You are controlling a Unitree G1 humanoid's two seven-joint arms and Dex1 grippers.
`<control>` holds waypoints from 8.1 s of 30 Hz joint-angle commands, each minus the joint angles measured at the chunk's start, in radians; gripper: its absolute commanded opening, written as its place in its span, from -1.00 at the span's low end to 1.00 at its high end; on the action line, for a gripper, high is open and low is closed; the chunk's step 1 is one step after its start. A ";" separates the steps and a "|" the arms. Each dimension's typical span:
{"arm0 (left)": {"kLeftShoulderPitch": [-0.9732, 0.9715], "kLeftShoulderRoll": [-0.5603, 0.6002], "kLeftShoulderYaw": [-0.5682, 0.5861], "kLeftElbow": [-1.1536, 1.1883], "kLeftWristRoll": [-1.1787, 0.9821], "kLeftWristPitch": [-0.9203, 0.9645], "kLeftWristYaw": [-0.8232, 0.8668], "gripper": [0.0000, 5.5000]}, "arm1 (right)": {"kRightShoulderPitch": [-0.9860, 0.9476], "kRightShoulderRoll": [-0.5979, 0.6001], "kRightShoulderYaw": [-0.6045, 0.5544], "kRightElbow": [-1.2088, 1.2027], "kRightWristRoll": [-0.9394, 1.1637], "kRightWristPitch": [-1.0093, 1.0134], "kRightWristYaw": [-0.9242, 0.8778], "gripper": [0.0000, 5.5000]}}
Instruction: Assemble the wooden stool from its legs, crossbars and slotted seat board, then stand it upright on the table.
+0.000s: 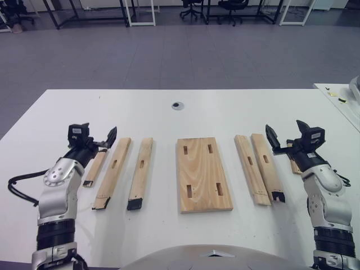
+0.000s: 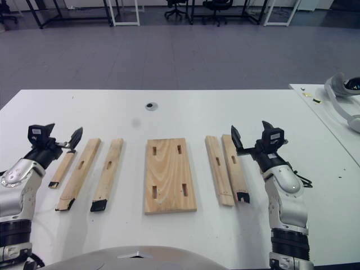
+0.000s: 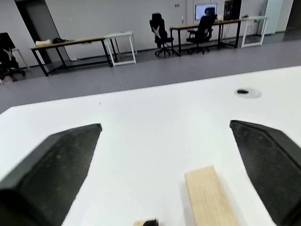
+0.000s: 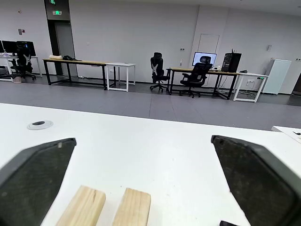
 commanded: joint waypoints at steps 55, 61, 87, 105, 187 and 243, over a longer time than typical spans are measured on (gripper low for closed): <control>-0.414 -0.230 -0.520 -0.262 0.085 -0.069 -0.149 -0.53 | -0.373 0.364 0.196 -0.322 0.703 0.522 -0.274 -0.41; -0.410 -0.222 -0.537 -0.257 0.116 -0.085 -0.153 -0.53 | -0.383 0.363 0.185 -0.324 0.717 0.523 -0.304 -0.82; -0.293 -0.185 -0.390 -0.141 0.160 -0.081 -0.056 0.14 | 0.167 0.261 0.068 -0.295 0.210 0.194 -0.254 -0.85; -0.302 -0.187 -0.401 -0.126 0.160 -0.086 -0.071 0.14 | 0.155 0.204 0.079 -0.193 0.210 0.044 -0.034 -0.85; -0.249 -0.201 -0.444 -0.149 0.216 -0.092 -0.033 0.14 | 0.177 -0.061 0.246 -0.460 -0.028 0.861 -0.146 -0.25; 0.010 -0.176 0.049 -0.674 -1.348 0.460 1.088 -0.63 | 0.505 -0.268 0.216 -0.535 -0.071 0.278 0.283 0.19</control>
